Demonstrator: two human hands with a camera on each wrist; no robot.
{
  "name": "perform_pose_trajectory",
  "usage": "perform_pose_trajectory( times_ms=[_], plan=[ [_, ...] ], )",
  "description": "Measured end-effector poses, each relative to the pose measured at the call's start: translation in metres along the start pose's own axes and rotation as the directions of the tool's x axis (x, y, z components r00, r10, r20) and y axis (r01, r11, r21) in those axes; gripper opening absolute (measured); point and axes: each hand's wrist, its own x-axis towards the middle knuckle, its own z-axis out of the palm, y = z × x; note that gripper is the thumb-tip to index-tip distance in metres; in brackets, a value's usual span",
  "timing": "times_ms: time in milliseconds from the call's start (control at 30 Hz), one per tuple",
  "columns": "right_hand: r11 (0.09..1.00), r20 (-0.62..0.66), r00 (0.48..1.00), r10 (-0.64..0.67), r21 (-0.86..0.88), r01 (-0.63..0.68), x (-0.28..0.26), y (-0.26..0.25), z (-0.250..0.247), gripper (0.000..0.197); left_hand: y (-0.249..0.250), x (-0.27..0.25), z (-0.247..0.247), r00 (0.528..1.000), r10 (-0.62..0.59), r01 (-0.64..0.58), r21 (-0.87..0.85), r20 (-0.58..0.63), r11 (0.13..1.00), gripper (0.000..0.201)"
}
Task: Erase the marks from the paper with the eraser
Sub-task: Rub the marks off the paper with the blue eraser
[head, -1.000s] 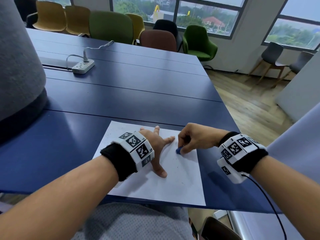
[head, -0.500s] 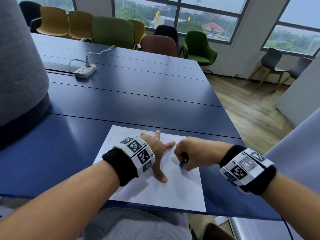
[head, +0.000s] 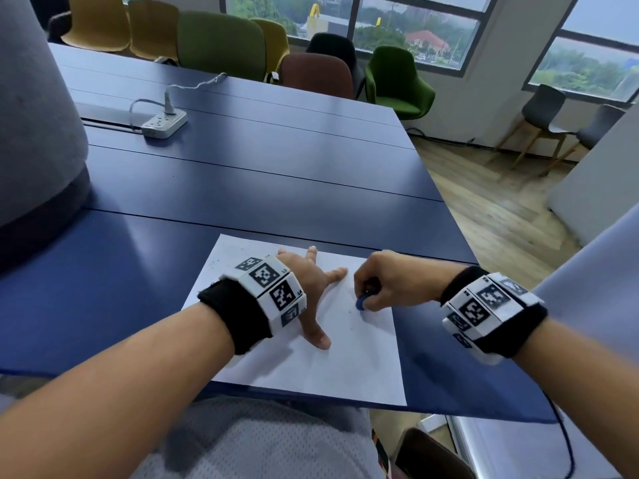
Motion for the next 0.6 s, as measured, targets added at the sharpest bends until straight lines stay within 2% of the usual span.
perform_pose_trajectory(
  times_ms=[133, 167, 267, 300, 333, 433, 467, 600],
  plan=[
    [1.0, 0.209, 0.977, -0.029, 0.002, 0.029, -0.008, -0.004, 0.005, 0.009, 0.001, -0.001, -0.001, 1.0, -0.018, 0.018, 0.005, 0.026, 1.0, 0.13],
    [1.0, 0.188, 0.982, -0.016, -0.009, 0.018, -0.006, -0.003, 0.003, 0.009, 0.001, -0.002, -0.001, 1.0, -0.017, 0.017, 0.005, 0.025, 1.0, 0.13],
    [0.999, -0.007, 1.0, 0.024, -0.036, -0.025, 0.001, 0.006, -0.003, 0.013, 0.001, -0.002, -0.001, 1.0, -0.008, 0.008, 0.013, 0.008, 1.0, 0.129],
    [0.999, -0.035, 0.999, 0.025, -0.041, -0.026, 0.001, 0.006, -0.002, 0.014, 0.001, -0.002, -0.001, 1.0, -0.007, 0.007, 0.016, 0.006, 1.0, 0.129],
    [0.999, -0.018, 1.0, 0.011, -0.048, -0.012, -0.001, 0.004, 0.0, 0.013, 0.001, -0.002, -0.001, 1.0, -0.01, 0.009, 0.018, 0.006, 1.0, 0.129],
    [0.997, 0.171, 0.985, -0.027, -0.065, 0.039, -0.013, -0.009, 0.007, 0.007, 0.0, -0.002, -0.002, 1.0, -0.01, 0.009, 0.008, 0.02, 1.0, 0.13],
    [0.997, 0.194, 0.981, -0.025, -0.069, 0.039, -0.013, -0.01, 0.006, 0.008, 0.001, -0.002, -0.002, 1.0, -0.01, 0.009, 0.005, 0.024, 1.0, 0.13],
    [0.996, -0.01, 1.0, 0.011, -0.087, -0.012, -0.004, -0.002, 0.0, 0.011, 0.0, -0.001, -0.001, 1.0, -0.004, 0.004, 0.004, 0.006, 1.0, 0.13]
  ],
)
